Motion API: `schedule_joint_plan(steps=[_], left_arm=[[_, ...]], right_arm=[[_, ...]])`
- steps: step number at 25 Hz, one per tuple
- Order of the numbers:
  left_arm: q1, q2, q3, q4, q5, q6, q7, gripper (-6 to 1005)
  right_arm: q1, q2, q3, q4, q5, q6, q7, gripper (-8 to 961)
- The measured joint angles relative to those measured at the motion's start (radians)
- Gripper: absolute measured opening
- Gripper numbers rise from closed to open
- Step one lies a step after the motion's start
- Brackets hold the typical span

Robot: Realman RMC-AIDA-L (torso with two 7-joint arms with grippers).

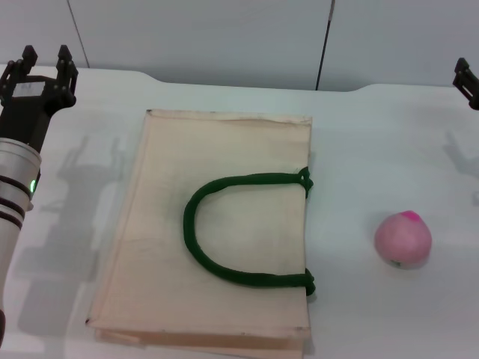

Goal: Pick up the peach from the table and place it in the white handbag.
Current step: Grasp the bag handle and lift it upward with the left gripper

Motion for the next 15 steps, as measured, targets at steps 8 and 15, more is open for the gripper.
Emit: schedule_joint_plan(steps=[8, 15], left_arm=[[-0.002, 0.001, 0.0, 0.0, 0.002, 0.001, 0.0, 525], [-0.002, 0.002, 0.0, 0.0, 0.002, 0.001, 0.001, 525]], right_arm=[[0.0, -0.001, 0.0, 0.0, 0.0, 0.0, 0.0, 791], [-0.001, -0.002, 0.0, 0.0, 0.0, 0.0, 0.0, 791]])
